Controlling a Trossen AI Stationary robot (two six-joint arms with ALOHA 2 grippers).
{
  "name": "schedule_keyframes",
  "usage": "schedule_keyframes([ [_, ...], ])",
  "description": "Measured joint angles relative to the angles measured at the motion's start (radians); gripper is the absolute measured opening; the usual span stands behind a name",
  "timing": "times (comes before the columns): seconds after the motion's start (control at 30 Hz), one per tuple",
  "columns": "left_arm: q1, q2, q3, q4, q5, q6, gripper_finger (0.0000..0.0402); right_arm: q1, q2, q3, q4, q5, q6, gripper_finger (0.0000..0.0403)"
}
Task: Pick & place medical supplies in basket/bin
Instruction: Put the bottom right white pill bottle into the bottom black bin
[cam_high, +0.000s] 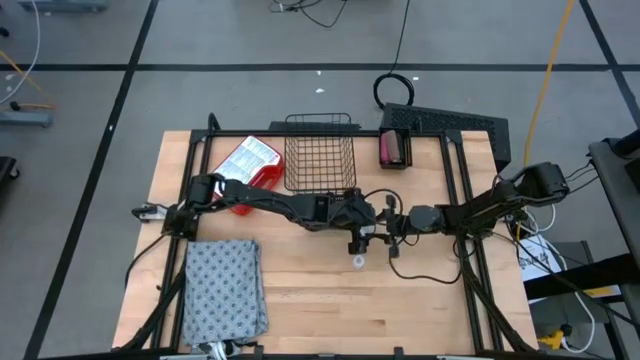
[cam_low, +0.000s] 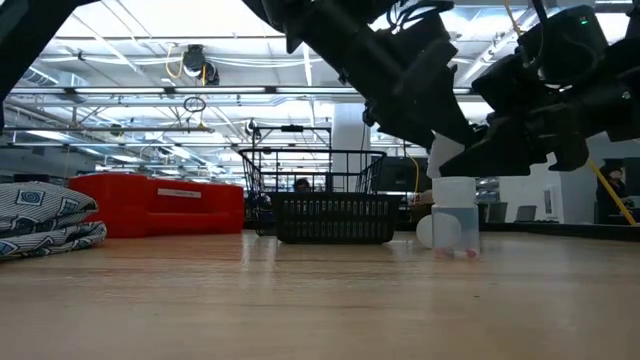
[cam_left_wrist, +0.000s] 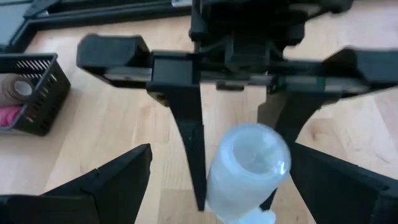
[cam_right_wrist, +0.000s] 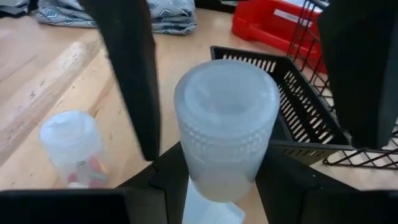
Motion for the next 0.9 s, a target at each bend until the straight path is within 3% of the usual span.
schedule_keyframes([
  [0.23, 0.000, 0.000, 0.000, 0.007, 0.059, -0.005, 0.0362, 0.000, 0.000, 0.000, -0.005, 0.000, -0.001, 0.0143],
  [0.63, -0.002, 0.000, 0.000, 0.018, 0.063, -0.038, 0.0207, 0.000, 0.000, 0.000, -0.027, 0.001, 0.001, 0.0144],
  [0.9, -0.001, 0.000, 0.000, 0.014, 0.064, -0.035, 0.0161, 0.000, 0.000, 0.000, -0.024, 0.001, 0.003, 0.0144],
])
